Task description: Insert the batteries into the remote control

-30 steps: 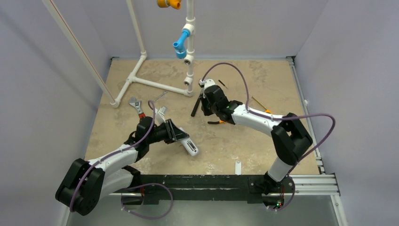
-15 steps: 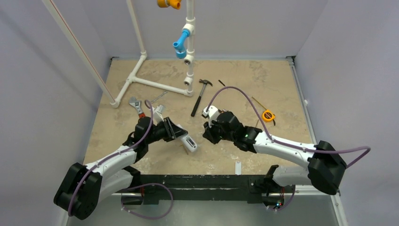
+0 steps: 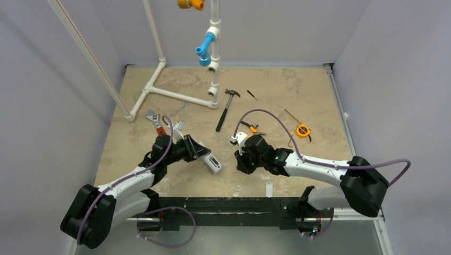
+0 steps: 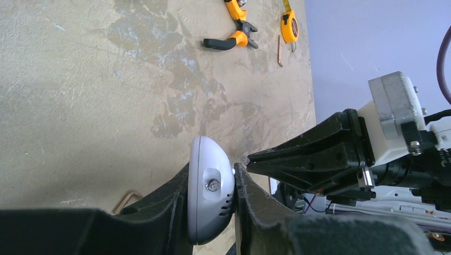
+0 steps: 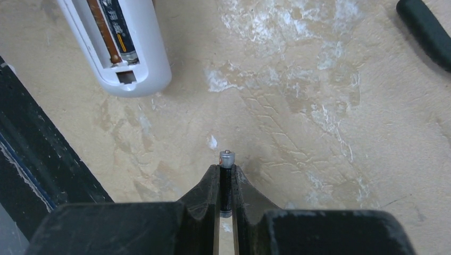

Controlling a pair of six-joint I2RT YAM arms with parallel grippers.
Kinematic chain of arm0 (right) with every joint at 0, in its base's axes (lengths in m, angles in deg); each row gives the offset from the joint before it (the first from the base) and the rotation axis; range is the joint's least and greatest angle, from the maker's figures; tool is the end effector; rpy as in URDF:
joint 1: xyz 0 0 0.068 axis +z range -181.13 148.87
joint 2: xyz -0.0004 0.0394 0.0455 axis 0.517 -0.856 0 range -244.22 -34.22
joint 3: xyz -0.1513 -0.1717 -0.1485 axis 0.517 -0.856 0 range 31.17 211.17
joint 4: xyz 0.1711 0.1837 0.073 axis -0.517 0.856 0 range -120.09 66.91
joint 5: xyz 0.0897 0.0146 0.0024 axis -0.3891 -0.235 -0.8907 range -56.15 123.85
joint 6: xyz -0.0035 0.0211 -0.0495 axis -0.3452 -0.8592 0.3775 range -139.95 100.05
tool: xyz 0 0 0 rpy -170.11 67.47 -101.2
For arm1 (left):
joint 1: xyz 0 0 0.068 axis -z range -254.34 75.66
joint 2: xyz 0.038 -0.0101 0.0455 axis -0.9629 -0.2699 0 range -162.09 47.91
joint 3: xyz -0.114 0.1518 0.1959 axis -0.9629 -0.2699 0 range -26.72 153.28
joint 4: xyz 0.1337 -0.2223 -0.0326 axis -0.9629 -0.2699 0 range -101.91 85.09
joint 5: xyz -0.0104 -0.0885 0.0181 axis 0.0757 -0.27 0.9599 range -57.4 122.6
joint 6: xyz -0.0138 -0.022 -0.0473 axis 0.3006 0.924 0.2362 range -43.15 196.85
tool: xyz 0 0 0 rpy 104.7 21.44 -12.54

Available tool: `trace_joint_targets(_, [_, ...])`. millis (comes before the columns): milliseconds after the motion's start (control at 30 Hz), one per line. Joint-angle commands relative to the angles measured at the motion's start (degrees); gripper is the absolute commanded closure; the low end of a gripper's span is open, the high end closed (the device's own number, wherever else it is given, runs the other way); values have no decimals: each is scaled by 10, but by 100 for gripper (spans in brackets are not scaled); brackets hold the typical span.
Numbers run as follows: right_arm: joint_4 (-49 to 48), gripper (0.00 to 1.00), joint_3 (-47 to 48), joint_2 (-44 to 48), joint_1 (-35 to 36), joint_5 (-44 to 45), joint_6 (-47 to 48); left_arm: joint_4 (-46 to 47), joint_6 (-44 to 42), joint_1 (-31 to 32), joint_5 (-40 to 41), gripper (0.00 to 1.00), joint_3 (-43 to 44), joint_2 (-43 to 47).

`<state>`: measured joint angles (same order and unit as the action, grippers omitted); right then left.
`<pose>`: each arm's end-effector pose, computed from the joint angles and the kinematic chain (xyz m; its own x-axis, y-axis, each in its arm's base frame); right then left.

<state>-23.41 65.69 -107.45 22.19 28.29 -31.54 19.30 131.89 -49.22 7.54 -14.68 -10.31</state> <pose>0.1461 0.2021 0.1820 -0.5851 -0.4507 -0.6741 -0.7363 0.6437 0.2087 0.1678 -0.0955 0.1629 -0.8009 -0.4444 -0.4014 0.1465 0.5046 -0.8509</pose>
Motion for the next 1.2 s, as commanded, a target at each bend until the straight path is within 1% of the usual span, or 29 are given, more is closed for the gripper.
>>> trace_joint_targets(0, [14,93,-9,12,6,-11,-3,64,9,-5,2,100,-2,6])
trace_joint_targets(167, [41,88,-3,8,6,-20,4,61,8,-5,11,100,-3,3])
trace_joint_targets(333, [67,80,19,-23,9,-21,-13,63,5,-5,4,100,0,-12])
trace_joint_targets(367, [74,77,23,-33,11,-20,-17,65,4,-6,3,100,1,-15])
trace_joint_targets(467, [89,73,37,-52,24,-12,-24,66,1,-5,-5,100,7,-30])
trace_joint_targets(567, [84,69,38,-41,33,23,-35,69,-2,-5,-17,100,16,-43])
trace_joint_targets(767, [77,60,55,14,34,78,-80,51,-13,-5,-41,100,41,-49])
trace_joint_targets(867, [84,58,68,28,33,125,-113,42,-17,-6,-45,100,42,-40])
trace_joint_targets(933, [115,58,88,32,32,176,-164,34,-24,-5,-40,100,42,-34])
trace_joint_targets(1000, [151,58,106,29,33,203,-214,29,-29,-5,-37,100,43,-34])
trace_joint_targets(1067, [182,58,122,24,33,213,-268,26,-29,-5,-40,100,43,-34])
trace_joint_targets(1167, [197,59,131,19,33,186,-326,43,-22,-5,-44,100,37,-34])
